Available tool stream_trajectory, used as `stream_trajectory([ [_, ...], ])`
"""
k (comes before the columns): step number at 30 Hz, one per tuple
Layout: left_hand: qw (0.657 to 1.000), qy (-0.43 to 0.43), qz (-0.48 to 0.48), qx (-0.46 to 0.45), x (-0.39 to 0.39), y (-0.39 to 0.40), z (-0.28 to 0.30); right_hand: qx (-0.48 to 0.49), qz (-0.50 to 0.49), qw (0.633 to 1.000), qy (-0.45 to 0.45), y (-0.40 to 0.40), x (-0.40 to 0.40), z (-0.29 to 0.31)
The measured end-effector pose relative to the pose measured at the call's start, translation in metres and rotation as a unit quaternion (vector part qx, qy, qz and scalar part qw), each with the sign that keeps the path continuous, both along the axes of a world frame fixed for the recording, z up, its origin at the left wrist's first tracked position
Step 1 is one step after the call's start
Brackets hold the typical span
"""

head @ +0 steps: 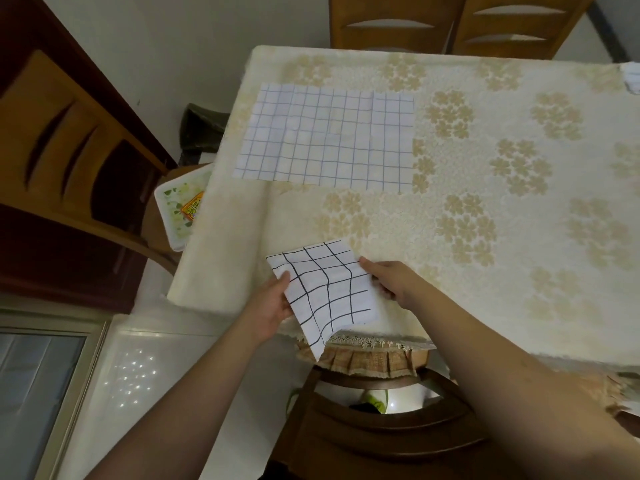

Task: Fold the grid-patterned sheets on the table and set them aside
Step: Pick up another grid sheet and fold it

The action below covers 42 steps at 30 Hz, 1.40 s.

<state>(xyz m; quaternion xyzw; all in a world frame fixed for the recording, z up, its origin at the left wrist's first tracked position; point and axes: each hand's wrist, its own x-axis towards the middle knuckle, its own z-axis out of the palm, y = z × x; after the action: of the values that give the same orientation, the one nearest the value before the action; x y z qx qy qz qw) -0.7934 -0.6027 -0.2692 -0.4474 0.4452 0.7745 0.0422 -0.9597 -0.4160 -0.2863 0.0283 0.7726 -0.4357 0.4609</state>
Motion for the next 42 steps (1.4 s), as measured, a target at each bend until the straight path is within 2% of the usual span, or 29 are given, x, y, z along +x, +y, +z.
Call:
stream_trajectory([
  [4,0.989,-0.058,-0.102,-0.092,0.001,-0.008,0.010,-0.033,-0.045,0.998,0.021,0.008,0.001,0.013],
  [8,0.971,-0.111,-0.195,-0.080,-0.002,-0.011,0.025,-0.060,-0.093,0.993,0.049,0.016,0.001,0.029],
  [11,0.969,-0.139,-0.186,-0.087,-0.011,-0.012,0.034,-0.081,-0.107,0.987,0.088,0.024,0.000,0.043],
  [14,0.971,-0.124,-0.161,-0.126,-0.028,-0.013,0.044,-0.096,-0.113,0.981,0.126,0.032,-0.003,0.056],
  [18,0.957,-0.040,-0.160,-0.240,-0.052,-0.005,0.060,-0.117,-0.132,0.971,0.161,0.042,-0.007,0.070],
  [21,0.949,0.011,-0.143,-0.280,-0.059,0.006,0.062,-0.132,-0.153,0.962,0.183,0.052,-0.005,0.070],
  [27,0.962,0.034,-0.155,-0.222,-0.040,0.029,0.034,-0.099,-0.186,0.964,0.161,0.076,0.022,0.037],
  [35,0.938,0.003,-0.267,-0.219,0.001,0.041,-0.021,0.023,-0.129,0.986,0.099,0.103,0.067,-0.008],
  [42,0.948,-0.050,-0.229,-0.215,0.007,0.044,-0.039,0.049,-0.094,0.991,0.087,0.103,0.075,-0.008],
])
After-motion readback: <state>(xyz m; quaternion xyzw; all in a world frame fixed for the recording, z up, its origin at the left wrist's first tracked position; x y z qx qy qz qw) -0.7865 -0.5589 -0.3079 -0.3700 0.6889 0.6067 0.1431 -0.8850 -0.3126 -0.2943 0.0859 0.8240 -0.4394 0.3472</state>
